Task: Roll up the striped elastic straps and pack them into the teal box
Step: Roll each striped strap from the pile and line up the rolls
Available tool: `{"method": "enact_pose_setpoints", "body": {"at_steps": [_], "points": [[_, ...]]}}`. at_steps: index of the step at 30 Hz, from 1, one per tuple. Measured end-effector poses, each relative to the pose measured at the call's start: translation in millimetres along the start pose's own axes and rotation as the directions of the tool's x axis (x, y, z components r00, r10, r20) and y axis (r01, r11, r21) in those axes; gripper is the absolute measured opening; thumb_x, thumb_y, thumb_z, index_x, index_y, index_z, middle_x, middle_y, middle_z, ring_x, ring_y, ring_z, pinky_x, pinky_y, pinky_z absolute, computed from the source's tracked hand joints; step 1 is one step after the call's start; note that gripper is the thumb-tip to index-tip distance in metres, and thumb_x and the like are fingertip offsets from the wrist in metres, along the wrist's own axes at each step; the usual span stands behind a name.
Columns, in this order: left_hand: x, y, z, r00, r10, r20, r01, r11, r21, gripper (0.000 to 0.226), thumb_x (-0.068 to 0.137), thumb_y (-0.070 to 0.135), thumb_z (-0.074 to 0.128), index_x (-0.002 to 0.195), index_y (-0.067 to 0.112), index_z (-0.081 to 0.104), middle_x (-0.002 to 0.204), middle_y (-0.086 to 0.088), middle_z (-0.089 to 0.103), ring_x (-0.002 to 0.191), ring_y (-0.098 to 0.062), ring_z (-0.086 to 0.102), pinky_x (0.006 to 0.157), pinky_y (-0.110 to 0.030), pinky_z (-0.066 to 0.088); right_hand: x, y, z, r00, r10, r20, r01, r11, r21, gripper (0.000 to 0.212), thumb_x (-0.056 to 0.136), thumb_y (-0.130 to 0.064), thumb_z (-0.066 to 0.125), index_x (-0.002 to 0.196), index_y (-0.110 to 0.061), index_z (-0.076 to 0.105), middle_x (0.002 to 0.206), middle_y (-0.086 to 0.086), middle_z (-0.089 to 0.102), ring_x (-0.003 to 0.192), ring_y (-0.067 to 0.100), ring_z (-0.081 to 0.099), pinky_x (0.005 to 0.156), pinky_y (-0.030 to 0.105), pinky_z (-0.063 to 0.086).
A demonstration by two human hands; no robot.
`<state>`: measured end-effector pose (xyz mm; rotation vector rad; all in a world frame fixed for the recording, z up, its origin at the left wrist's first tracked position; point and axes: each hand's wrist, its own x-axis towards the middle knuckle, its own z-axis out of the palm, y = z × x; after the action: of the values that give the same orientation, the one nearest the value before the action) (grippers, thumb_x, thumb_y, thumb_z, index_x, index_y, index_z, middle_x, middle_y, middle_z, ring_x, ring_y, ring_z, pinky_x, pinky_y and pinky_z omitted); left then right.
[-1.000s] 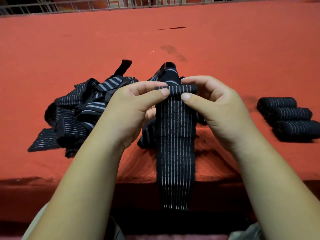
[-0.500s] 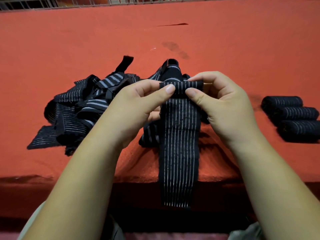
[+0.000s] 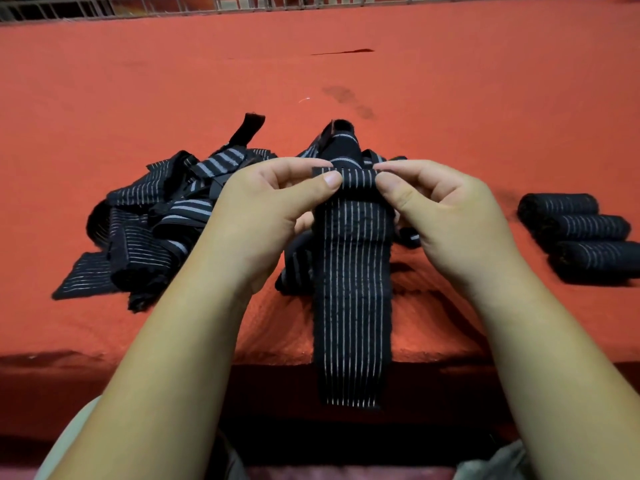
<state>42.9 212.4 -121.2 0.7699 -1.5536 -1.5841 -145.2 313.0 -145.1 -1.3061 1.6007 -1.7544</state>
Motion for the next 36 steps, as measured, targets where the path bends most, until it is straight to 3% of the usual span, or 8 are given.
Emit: {"method": "enact_pose_setpoints", "body": {"at_steps": [6,11,14,18,23,25,29,36], "points": [[1.3,-2.0,-3.4,0.999,0.009,0.039,-0.011,0.998,0.054,0.025,0.097,0.011,0.078,0.121,0.005,0.077,0.118,-0.017,0.08,0.11,-0.026,0.079,0.092,-0.037,0.064,0.1,1.8,0.8,0.998,-0.018,0.059,0.013,0.997,0.082,0.022,0.099,-0.005,0.074,0.12,-0.012,0.073,0.085,0.003,0.063,0.075,0.008,0.058,0.063,0.017,0.049],[1.7,-2.2,-3.1,0.997,0.043,0.068,-0.056,0.978,0.199,0.018,0.1,0.032,0.077,0.115,0.024,0.081,0.116,-0.017,0.078,0.11,-0.029,0.078,0.1,-0.057,0.062,0.4,3.3,1.3,0.993,-0.046,0.109,0.033,0.992,0.118,0.028,0.099,0.0,0.072,0.115,-0.023,0.07,0.107,0.029,0.071,0.089,0.027,0.069,0.077,0.041,0.057],[-0.6,-1.7,1.6,0.997,0.055,0.058,-0.069,0.958,0.279,0.021,0.105,0.044,0.069,0.109,0.029,0.082,0.115,-0.016,0.078,0.108,-0.04,0.076,0.097,-0.059,0.063,-1.2,2.6,2.0,0.994,-0.062,0.092,0.053,0.994,0.092,0.031,0.098,0.004,0.071,0.111,-0.024,0.069,0.104,0.025,0.071,0.083,0.022,0.07,0.069,0.032,0.058],[-1.8,-0.9,4.2,0.997,0.051,0.053,-0.063,0.969,0.239,0.018,0.105,0.037,0.07,0.11,0.025,0.082,0.12,-0.023,0.074,0.108,-0.045,0.073,0.096,-0.058,0.063,-3.3,-1.0,2.1,0.996,-0.045,0.073,0.038,0.995,0.093,0.028,0.098,0.005,0.071,0.112,-0.019,0.069,0.096,0.015,0.074,0.071,0.007,0.067,0.06,0.02,0.052],[-1.7,1.1,2.5,0.999,0.01,0.048,-0.014,0.996,0.085,0.015,0.102,0.02,0.073,0.114,0.015,0.081,0.116,-0.023,0.077,0.086,-0.014,0.076,0.075,-0.025,0.061,-0.3,0.6,-1.9,0.995,0.009,0.099,-0.019,0.995,0.094,0.029,0.098,-0.002,0.074,0.125,-0.01,0.068,0.075,-0.015,0.067,0.064,0.0,0.061,0.059,0.014,0.048],[-0.8,-0.2,1.1,0.999,0.008,0.049,-0.011,0.997,0.071,0.015,0.101,0.019,0.075,0.114,0.016,0.081,0.122,-0.024,0.075,0.092,-0.016,0.076,0.079,-0.032,0.064,-0.6,-0.4,-2.8,0.997,0.01,0.078,-0.014,0.999,0.045,0.024,0.098,-0.012,0.076,0.122,-0.01,0.073,0.08,-0.011,0.069,0.065,0.002,0.06,0.061,0.014,0.047],[0.9,-4.4,-1.0,1.0,0.007,0.026,-0.01,0.992,0.128,0.022,0.091,0.031,0.085,0.112,0.024,0.082,0.125,-0.019,0.075,0.112,-0.034,0.076,0.108,-0.056,0.057,-1.4,2.3,-3.4,0.998,0.027,0.058,-0.025,0.999,-0.036,0.017,0.103,-0.031,0.071,0.11,-0.019,0.081,0.078,-0.002,0.069,0.066,0.01,0.058,0.064,0.023,0.048],[3.1,-8.7,1.0,1.0,-0.008,-0.011,0.009,0.996,0.084,0.034,0.084,0.029,0.091,0.113,0.016,0.081,0.119,-0.015,0.079,0.113,-0.025,0.078,0.105,-0.054,0.06,-0.5,5.9,-0.9,1.0,0.005,0.006,-0.005,0.998,-0.056,0.014,0.105,-0.03,0.07,0.107,-0.021,0.081,0.096,0.004,0.08,0.077,0.009,0.066,0.069,0.027,0.05]]}}
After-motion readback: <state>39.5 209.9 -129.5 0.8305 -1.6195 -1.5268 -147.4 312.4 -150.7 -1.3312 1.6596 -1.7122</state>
